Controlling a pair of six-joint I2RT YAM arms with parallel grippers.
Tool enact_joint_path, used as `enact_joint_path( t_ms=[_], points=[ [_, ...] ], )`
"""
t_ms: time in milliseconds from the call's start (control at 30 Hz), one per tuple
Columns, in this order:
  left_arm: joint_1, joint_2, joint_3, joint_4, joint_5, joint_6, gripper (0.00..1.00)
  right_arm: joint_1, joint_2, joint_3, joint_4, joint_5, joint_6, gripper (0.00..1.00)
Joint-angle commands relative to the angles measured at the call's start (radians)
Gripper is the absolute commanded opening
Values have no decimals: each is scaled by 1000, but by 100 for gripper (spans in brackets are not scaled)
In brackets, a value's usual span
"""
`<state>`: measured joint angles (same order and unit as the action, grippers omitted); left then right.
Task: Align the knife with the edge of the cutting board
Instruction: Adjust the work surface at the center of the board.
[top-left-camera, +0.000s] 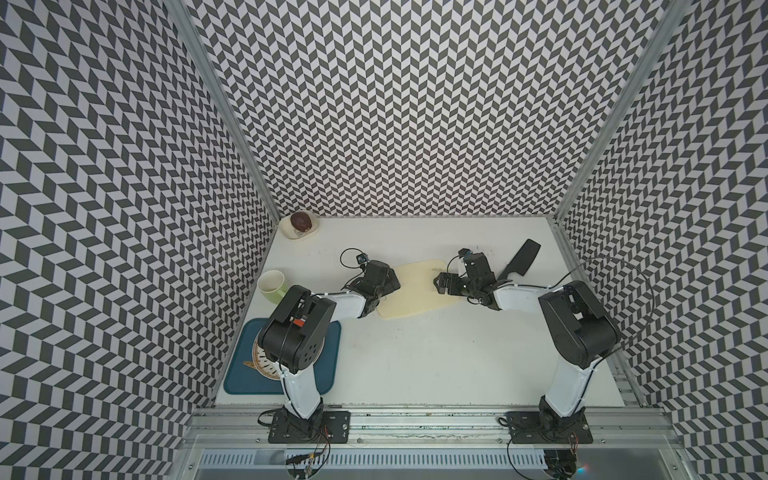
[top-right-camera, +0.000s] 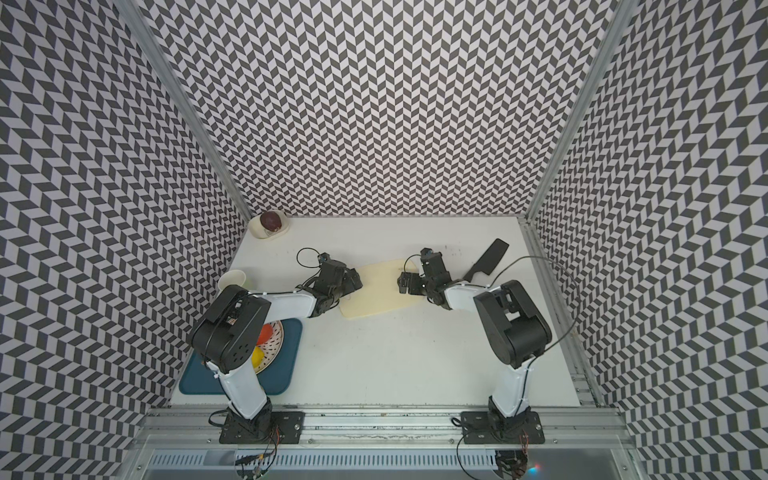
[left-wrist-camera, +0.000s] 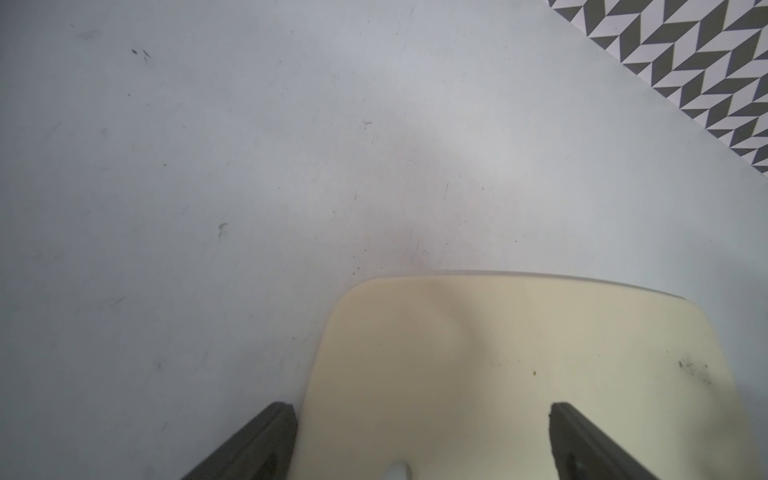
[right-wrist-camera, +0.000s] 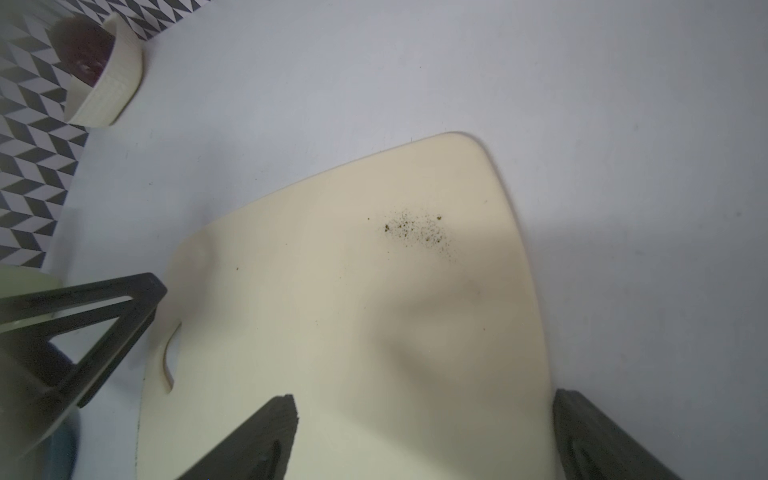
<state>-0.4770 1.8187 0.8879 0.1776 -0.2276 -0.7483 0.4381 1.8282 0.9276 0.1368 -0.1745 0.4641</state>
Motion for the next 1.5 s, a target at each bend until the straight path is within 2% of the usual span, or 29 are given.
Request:
enact_joint_path(
  t_ms=[0,167,800,1467],
  points=[
    [-4,-26,-25,-36,33,16,100,17,-42,-66,4,-37,72,99],
    [-4,-22,-25,-4,55,32,100,17,-73,-108,13,-49,83,99],
    [-16,50,35,82,118,68,100,16,-134,-169,-11,62,115,100],
    [-43,117,107,53,119,76,100,12,-180,-199,-25,115,124,100]
  ],
)
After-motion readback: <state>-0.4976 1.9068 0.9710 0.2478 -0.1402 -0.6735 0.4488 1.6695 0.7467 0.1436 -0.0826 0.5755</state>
